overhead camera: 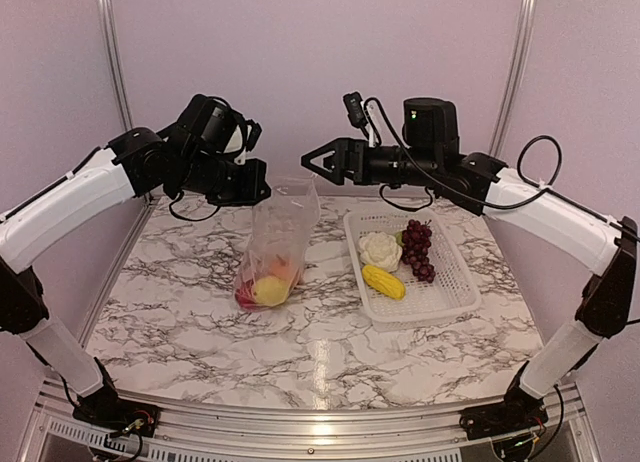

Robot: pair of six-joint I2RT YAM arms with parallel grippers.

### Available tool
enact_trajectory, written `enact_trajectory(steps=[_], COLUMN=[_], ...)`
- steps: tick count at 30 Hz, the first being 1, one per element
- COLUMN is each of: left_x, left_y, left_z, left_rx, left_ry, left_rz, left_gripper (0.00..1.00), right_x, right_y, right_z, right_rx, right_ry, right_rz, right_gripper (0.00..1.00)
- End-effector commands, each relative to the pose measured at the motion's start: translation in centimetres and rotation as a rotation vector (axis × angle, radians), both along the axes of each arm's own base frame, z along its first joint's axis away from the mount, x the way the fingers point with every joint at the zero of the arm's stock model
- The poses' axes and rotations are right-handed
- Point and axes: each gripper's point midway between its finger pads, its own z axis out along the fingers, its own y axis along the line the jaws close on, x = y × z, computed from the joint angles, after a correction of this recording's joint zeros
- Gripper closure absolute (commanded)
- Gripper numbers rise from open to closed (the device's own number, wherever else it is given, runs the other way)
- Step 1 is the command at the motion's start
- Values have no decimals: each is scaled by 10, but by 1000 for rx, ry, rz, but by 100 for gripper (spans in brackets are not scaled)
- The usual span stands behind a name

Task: Place the food in the zip-top bag and seal the zipper
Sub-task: Place the fake fruit in the zipper food storage bag, then pick up the fake fruit from the bin.

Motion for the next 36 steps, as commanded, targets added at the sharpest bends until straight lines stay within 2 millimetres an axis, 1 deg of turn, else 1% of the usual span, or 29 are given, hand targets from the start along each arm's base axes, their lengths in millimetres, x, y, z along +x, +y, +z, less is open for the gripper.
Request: enact_trajectory(steps=[1,2,3,4,6,8,10,11,13,16,18,21,24,27,29,31,33,36], left_x=[17,17,14,11,3,-6,-11,-12,-13,-12,-9,-3,2,7,8,10,13,19], left_y=[51,57,58,56,44,28,17,13,3,-9,-13,-19,-23,-24,-25,-26,-27,-25], left_z=[51,58,59,57,37,10,-13,-20,-26,-23,-24,-23,-20,-15,-16,-16,-19,-24], left_rx=[166,188,203,215,198,161,141,138,117,71,65,55,45,44,48,44,46,66], left_ry=[-170,-198,-212,-217,-173,-88,-11,12,29,25,30,37,34,20,19,21,19,17], left_rz=[130,128,110,74,-6,-71,-105,-116,-145,-164,-164,-155,-142,-130,-132,-128,-114,-88], left_gripper=[100,100,100,100,100,100,100,100,100,100,100,100,100,100,100,100,100,100], right_x=[7,12,17,24,35,43,45,45,43,38,36,36,36,35,33,31,28,25], right_y=[-38,-48,-58,-69,-94,-115,-126,-129,-132,-133,-135,-141,-146,-152,-155,-156,-156,-154], right_z=[17,12,5,-1,-18,-34,-49,-56,-68,-84,-92,-99,-103,-113,-124,-140,-153,-166], right_rx=[-69,-89,-113,-129,-164,-191,-220,-237,-270,-303,-326,-363,-398,-436,-465,-504,-535,-558], right_ry=[-63,-55,-36,-20,33,77,111,125,151,181,189,192,190,201,218,251,279,294], right_rz=[-111,-139,-168,-205,-282,-334,-351,-355,-355,-340,-334,-348,-365,-375,-380,-368,-346,-318], right_gripper=[14,15,15,15,16,17,17,17,18,18,18,18,18,18,18,18,18,18])
